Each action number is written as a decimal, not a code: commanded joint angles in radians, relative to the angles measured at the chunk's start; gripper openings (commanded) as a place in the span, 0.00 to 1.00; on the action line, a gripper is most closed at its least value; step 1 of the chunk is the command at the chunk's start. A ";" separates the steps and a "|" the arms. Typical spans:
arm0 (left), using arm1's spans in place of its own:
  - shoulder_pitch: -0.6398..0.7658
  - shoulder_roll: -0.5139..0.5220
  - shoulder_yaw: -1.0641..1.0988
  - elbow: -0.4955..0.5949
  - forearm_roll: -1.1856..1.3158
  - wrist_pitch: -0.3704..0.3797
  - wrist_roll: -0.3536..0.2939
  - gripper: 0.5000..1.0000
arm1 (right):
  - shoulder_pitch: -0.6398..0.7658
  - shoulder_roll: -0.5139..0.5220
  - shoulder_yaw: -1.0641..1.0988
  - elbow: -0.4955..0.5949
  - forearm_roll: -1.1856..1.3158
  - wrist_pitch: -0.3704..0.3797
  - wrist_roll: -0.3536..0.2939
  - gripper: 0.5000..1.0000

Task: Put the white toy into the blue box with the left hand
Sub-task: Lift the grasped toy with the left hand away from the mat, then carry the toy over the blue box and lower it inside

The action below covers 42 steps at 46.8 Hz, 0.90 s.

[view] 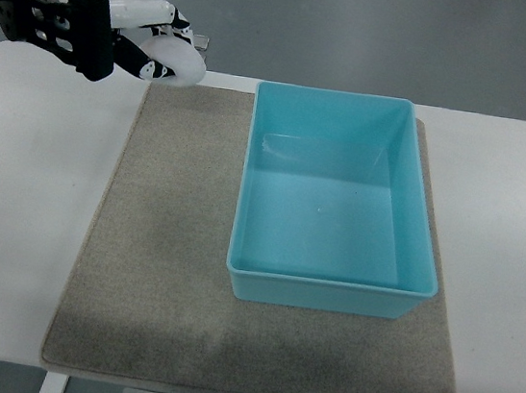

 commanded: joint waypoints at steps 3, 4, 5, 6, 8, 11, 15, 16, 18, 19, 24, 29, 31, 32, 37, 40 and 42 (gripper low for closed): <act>-0.061 0.000 0.002 0.003 -0.023 -0.040 -0.001 0.00 | 0.000 0.000 0.000 0.000 0.000 -0.001 0.000 0.87; -0.067 -0.005 0.002 0.001 -0.021 -0.041 -0.001 0.00 | 0.000 0.000 0.000 0.000 0.000 0.001 0.000 0.87; -0.073 -0.008 0.004 0.001 -0.023 -0.041 -0.001 0.00 | 0.000 0.000 0.000 0.000 0.000 -0.001 0.000 0.87; -0.079 -0.013 0.004 0.001 -0.021 -0.041 -0.001 0.00 | 0.000 0.000 0.000 0.000 0.000 0.001 0.000 0.87; -0.091 -0.017 0.004 0.000 -0.021 -0.043 -0.001 0.00 | 0.000 0.000 0.000 0.000 0.000 0.001 0.000 0.87; -0.113 -0.028 0.007 -0.008 -0.021 -0.043 -0.001 0.00 | 0.000 0.000 0.000 0.000 0.000 -0.001 0.000 0.87; -0.136 -0.062 0.014 -0.011 -0.021 -0.043 -0.001 0.00 | 0.000 0.000 0.000 0.000 0.000 -0.001 0.000 0.87; -0.139 -0.072 0.014 -0.011 -0.021 -0.043 0.000 0.00 | 0.000 0.000 0.000 0.000 0.000 0.001 0.000 0.87; -0.141 -0.098 0.017 -0.009 -0.021 -0.043 0.000 0.00 | 0.000 0.000 0.000 0.000 0.000 -0.001 0.000 0.87; -0.139 -0.109 0.017 -0.011 -0.021 -0.043 0.000 0.00 | 0.000 0.000 0.000 0.000 0.000 -0.001 0.000 0.87; -0.142 -0.154 0.017 -0.012 -0.020 -0.043 0.000 0.00 | 0.000 0.000 0.000 0.000 0.000 0.001 0.000 0.87; -0.144 -0.181 0.022 -0.022 -0.018 -0.043 0.000 0.00 | 0.000 0.000 0.000 0.000 0.000 0.001 0.000 0.87; -0.148 -0.189 0.040 -0.026 -0.018 -0.043 0.000 0.00 | 0.000 0.000 0.000 0.000 0.000 -0.001 0.000 0.87; -0.150 -0.195 0.051 -0.028 -0.018 -0.043 0.000 0.00 | 0.000 0.000 0.000 0.000 0.000 -0.001 0.000 0.87; -0.157 -0.235 0.086 -0.023 -0.012 -0.038 0.000 0.00 | 0.000 0.000 0.000 0.000 0.000 -0.001 0.000 0.87; -0.156 -0.261 0.108 -0.023 -0.010 -0.027 0.000 0.00 | 0.000 0.000 0.000 0.000 0.000 -0.001 0.000 0.87; -0.148 -0.278 0.111 -0.025 -0.010 -0.027 0.000 0.00 | 0.000 0.000 0.000 0.000 0.000 -0.001 0.000 0.87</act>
